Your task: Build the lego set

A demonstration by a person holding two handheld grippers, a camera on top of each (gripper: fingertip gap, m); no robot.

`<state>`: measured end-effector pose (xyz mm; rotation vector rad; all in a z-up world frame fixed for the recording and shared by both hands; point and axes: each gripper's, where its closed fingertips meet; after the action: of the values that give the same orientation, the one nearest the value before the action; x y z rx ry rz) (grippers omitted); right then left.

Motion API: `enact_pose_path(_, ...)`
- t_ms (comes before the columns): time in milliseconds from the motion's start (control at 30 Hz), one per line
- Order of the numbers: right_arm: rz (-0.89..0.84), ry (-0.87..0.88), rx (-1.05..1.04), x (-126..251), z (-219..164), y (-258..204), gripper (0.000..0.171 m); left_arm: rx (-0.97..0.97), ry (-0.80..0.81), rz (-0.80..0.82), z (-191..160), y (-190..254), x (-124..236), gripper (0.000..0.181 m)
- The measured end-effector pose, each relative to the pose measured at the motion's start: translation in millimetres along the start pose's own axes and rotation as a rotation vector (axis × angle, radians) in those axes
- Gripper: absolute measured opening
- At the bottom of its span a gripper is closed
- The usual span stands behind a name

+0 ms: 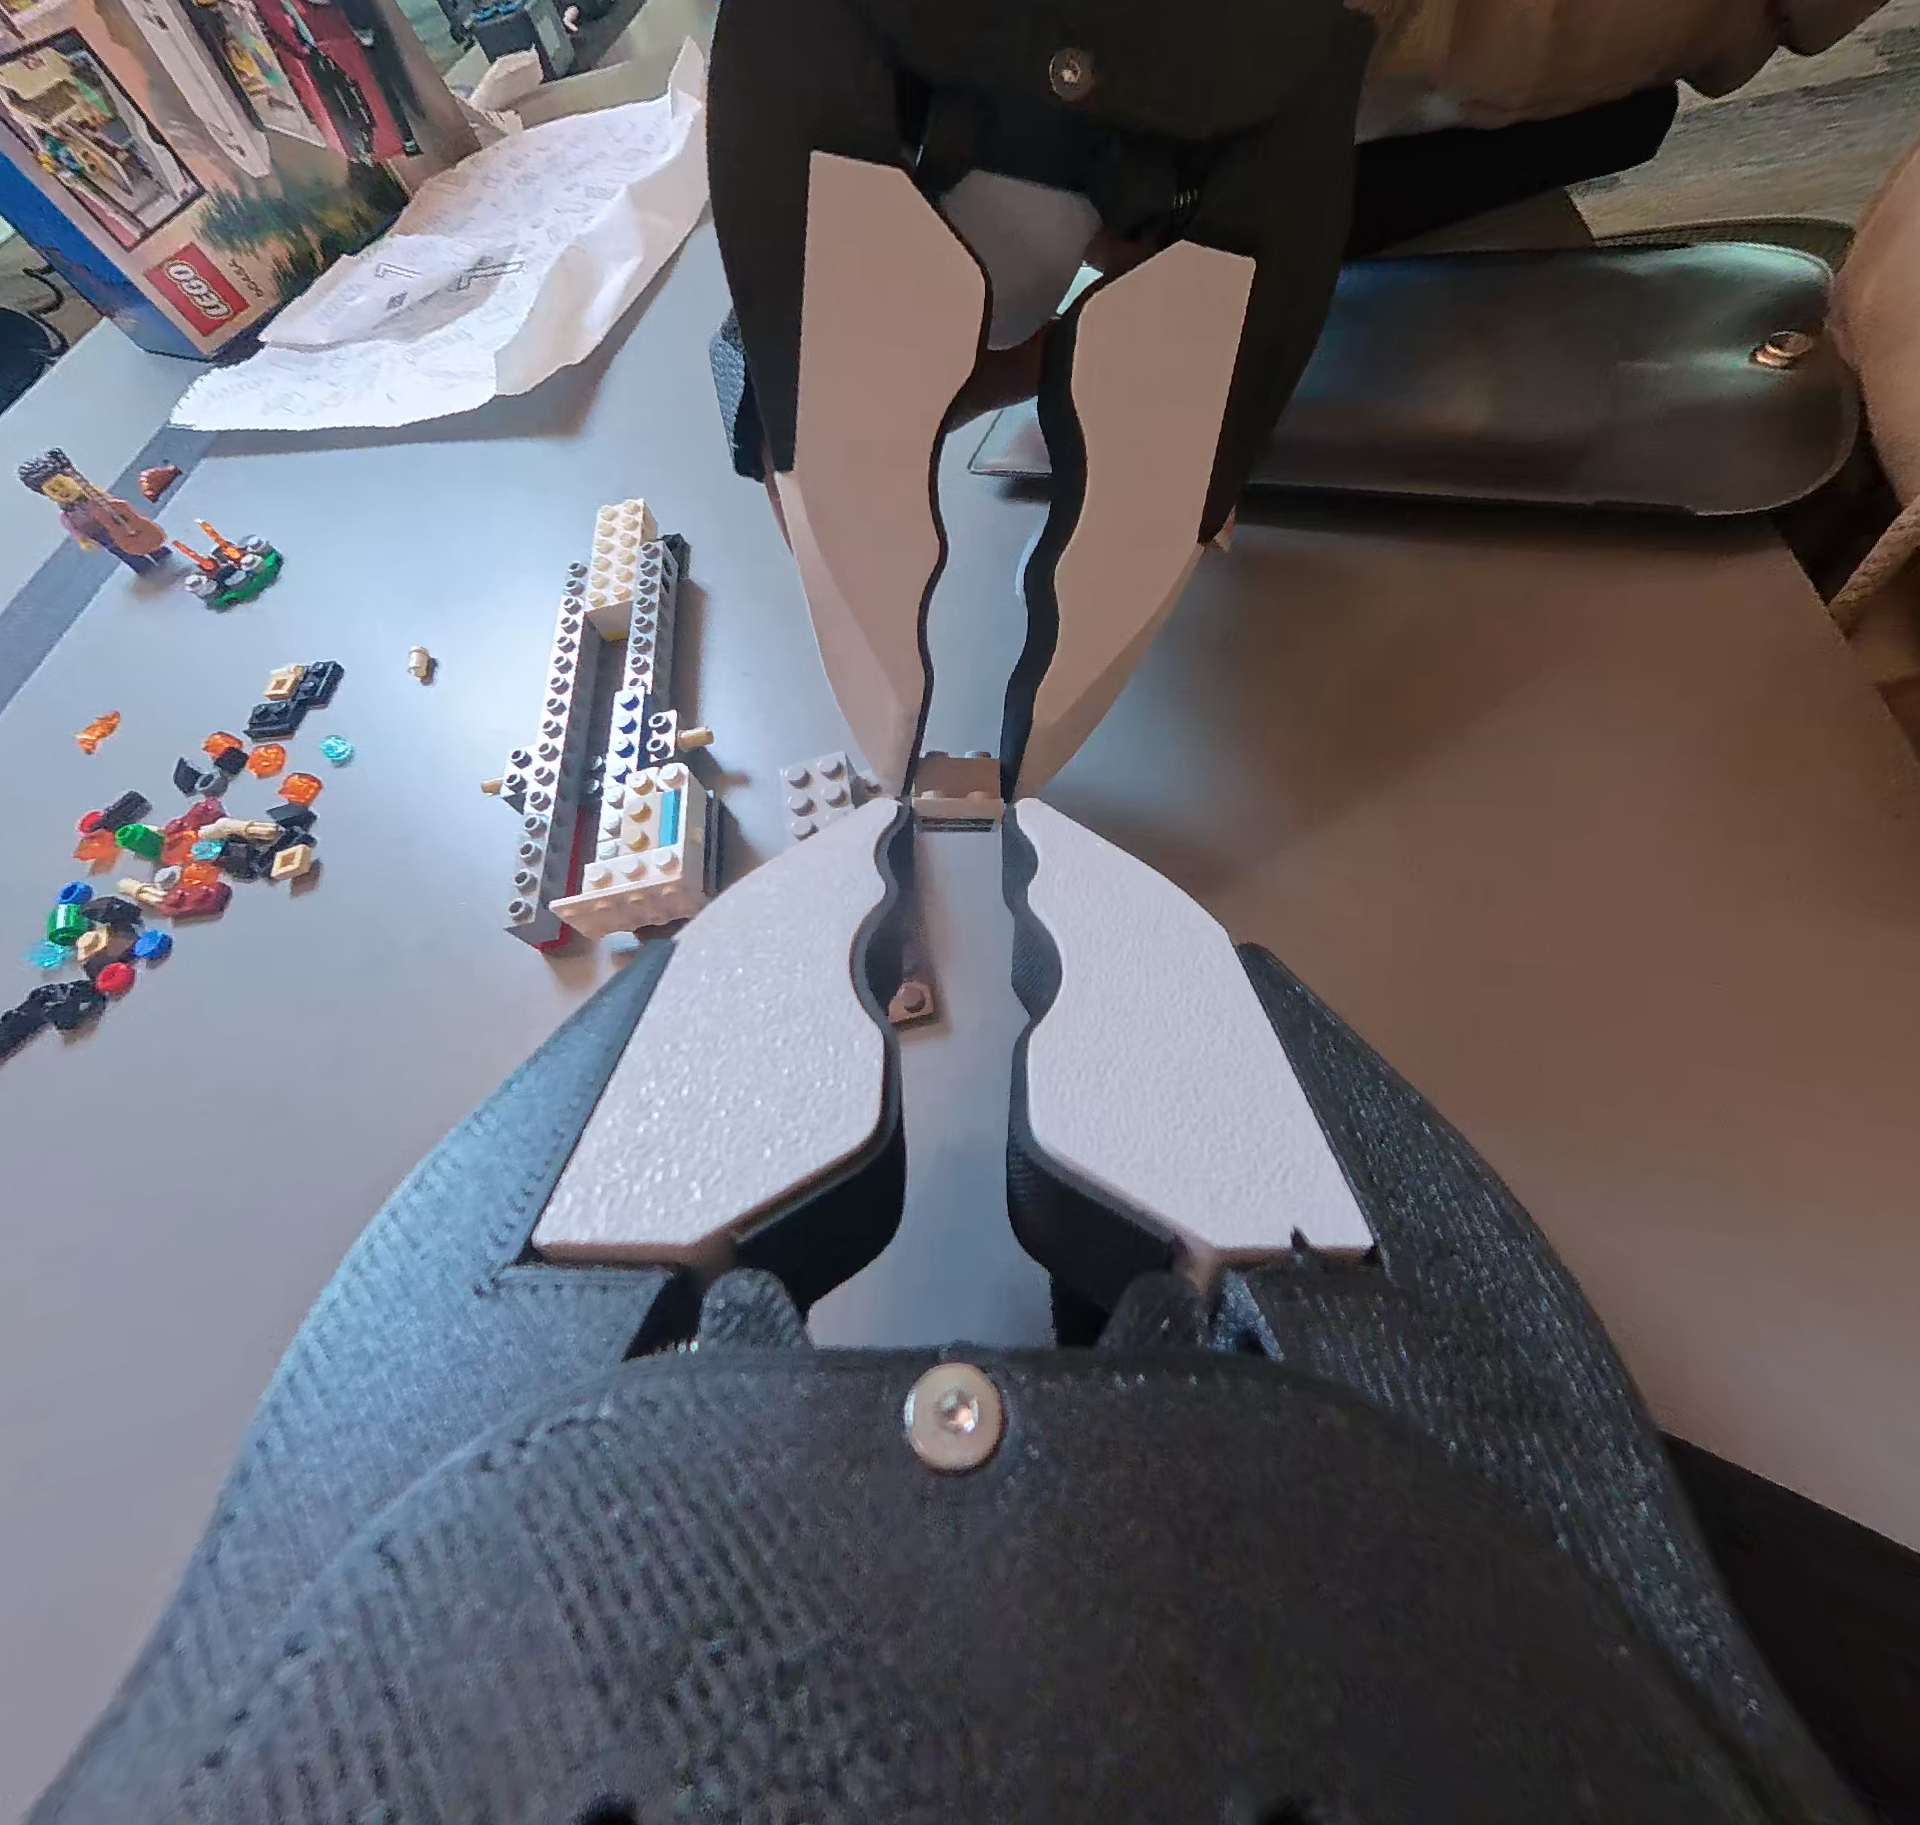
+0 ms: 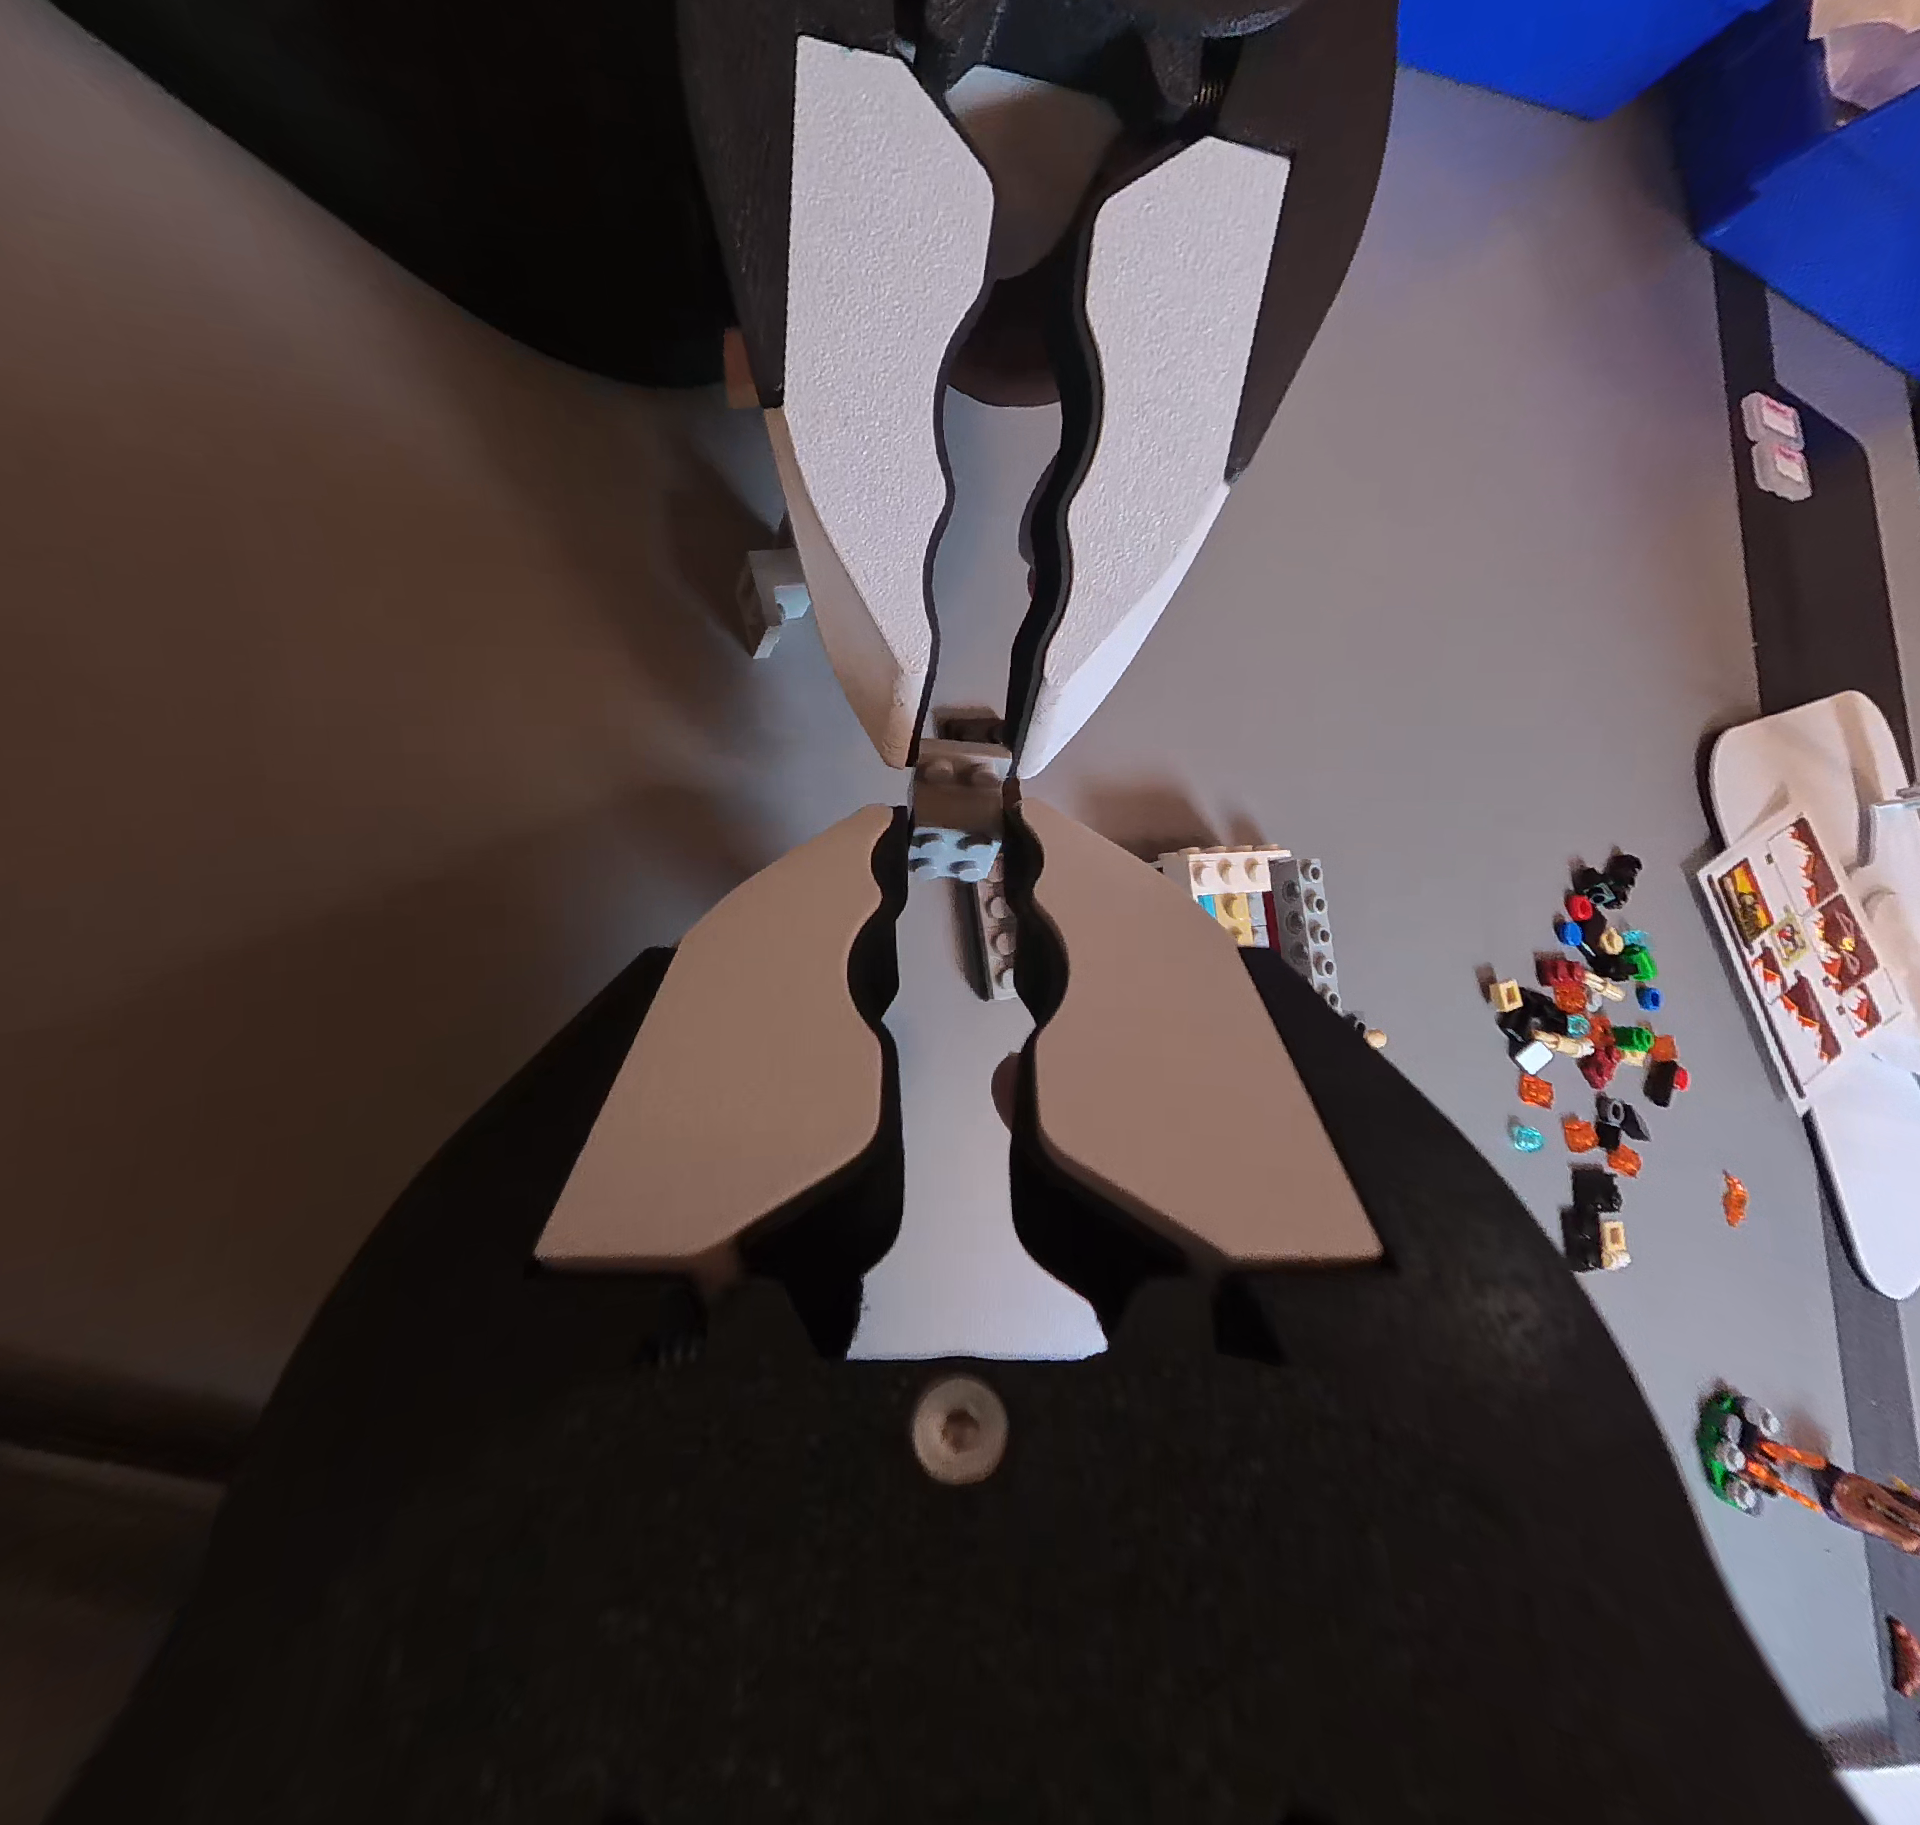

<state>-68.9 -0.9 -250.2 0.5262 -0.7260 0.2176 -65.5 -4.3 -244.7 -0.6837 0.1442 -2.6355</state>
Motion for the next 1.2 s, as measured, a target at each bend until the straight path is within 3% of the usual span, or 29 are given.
enact_pose_path(167,-0.002,0.009,-0.119,-1,-3,8,0.019,-0.037,-0.004,0.053,0,-7,1,0.016)
enact_pose_path(567,0.14,0.415,-0.856,17,20,45,0.033,-0.244,0.082,0.373,24,-40,22,0.016)
enact_pose_path(1000,0.07,0.482,-0.977,12,25,54,0.023,-0.335,0.052,0.462,24,-47,25,0.016)
enact_pose_path(1200,0.036,0.442,-0.897,12,20,54,0.017,-0.275,0.062,0.408,20,-44,21,0.017)
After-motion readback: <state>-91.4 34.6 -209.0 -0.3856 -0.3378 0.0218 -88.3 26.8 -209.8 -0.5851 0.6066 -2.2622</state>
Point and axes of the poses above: each gripper's, where its closed fingertips meet, x back along the fingers, z out of its top, y = z × x across the jaws, and after that the axes turned 1 degree about z, right-handed
